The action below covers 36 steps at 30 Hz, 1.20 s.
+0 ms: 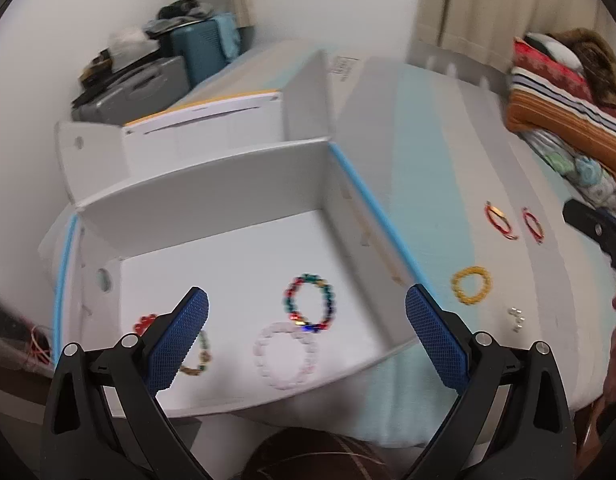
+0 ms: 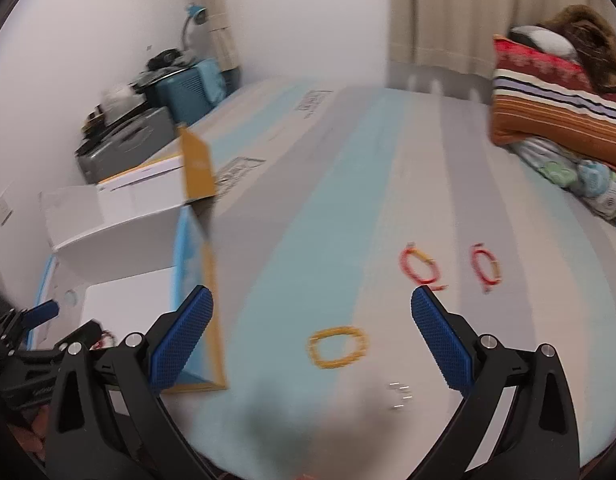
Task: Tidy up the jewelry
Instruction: 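Withdraw both tools from the box back over the bed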
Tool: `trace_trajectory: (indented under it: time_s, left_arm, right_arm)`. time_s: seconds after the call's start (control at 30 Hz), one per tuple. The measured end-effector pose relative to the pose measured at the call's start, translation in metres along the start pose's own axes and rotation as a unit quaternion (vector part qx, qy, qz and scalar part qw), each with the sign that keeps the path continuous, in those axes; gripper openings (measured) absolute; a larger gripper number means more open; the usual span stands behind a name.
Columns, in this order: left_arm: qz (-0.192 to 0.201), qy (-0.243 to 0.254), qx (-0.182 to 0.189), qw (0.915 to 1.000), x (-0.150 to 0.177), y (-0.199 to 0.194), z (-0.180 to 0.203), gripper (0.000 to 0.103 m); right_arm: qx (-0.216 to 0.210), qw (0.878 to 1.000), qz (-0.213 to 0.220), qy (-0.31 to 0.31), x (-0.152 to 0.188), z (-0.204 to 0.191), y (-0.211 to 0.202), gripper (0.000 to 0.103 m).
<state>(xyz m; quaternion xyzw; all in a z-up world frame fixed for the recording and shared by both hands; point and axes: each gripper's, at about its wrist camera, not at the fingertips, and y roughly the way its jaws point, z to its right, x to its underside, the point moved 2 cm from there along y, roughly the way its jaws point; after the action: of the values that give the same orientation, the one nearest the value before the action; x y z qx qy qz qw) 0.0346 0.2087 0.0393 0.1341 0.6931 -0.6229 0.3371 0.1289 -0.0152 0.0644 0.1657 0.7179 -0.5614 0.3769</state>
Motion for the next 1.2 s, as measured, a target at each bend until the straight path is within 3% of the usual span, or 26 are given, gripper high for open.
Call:
trace_trajectory:
  time_s: [0.3, 0.73, 1.2]
  left_arm:
    - [-0.004, 0.033, 0.041, 0.9986, 0.000, 0.005, 0.071, 0.097]
    - [-0.015, 0.073, 0.074, 0.9945, 0.006, 0.025, 0.155, 0.097]
    - [-0.033, 0.105, 0.102, 0.9886, 0.038, 0.060, 0.236, 0.097]
  right_arm:
    - [0.044, 0.999, 0.003, 0.030, -0.007, 0.080, -0.001, 0.095]
    - [0.090, 0.995, -0.002, 0.045, -0.008, 0.150, 0.009, 0.095]
    - [0.115, 0.991, -0.030, 0.056, -0.005, 0.226, 0.064, 0.095]
